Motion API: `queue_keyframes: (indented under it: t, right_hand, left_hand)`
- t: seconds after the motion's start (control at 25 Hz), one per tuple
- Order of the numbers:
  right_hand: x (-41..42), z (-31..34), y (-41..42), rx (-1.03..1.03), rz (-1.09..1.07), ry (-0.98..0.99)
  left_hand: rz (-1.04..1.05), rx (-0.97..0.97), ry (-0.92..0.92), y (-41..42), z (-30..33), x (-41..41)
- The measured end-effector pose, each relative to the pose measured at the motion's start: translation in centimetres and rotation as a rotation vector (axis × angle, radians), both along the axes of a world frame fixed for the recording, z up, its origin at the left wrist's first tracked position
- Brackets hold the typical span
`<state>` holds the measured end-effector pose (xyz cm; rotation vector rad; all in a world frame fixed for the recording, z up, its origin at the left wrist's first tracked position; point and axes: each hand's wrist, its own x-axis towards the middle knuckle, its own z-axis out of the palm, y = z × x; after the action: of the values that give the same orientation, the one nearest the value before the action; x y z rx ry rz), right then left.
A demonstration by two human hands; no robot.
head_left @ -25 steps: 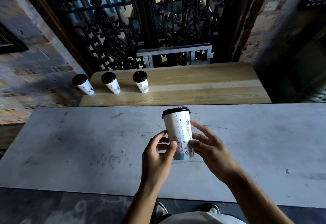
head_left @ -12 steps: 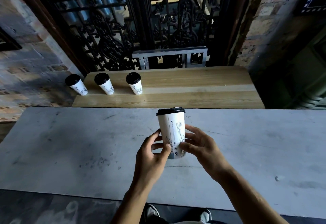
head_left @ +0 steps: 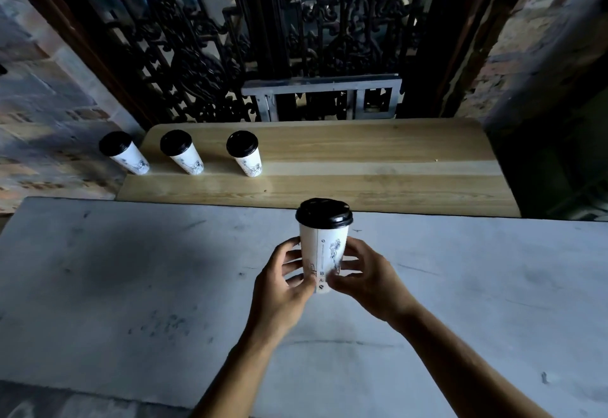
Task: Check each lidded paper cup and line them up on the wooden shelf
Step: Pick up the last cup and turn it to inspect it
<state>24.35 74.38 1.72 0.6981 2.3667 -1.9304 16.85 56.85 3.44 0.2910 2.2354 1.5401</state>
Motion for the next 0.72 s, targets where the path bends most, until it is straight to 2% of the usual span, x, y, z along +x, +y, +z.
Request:
queue_keyframes:
  t: [0.2, 0.36, 0.52, 0.72]
  right_hand:
    - [-10.2, -4.1, 2.4, 0.127, -0.037, -0.074]
    - [-20.0, -7.8, 5.2, 0.232, -0.061, -0.059]
    - [-27.7, -12.2, 8.3, 0.308, -0.078, 0.035]
    - [-31.7, -16.5, 10.3, 0.408, -0.115, 0.169]
  left_hand:
    - [-0.068, -0.028, -0.075, 3.6, -4.9, -10.5]
    - [-0.094, -0.044, -0.035, 7.4, -10.2, -20.0]
    - [-0.056, 0.040, -0.002, 11.5, -15.2, -27.7]
    - [-0.059, 0.079, 0.112, 14.2, -20.1, -32.4]
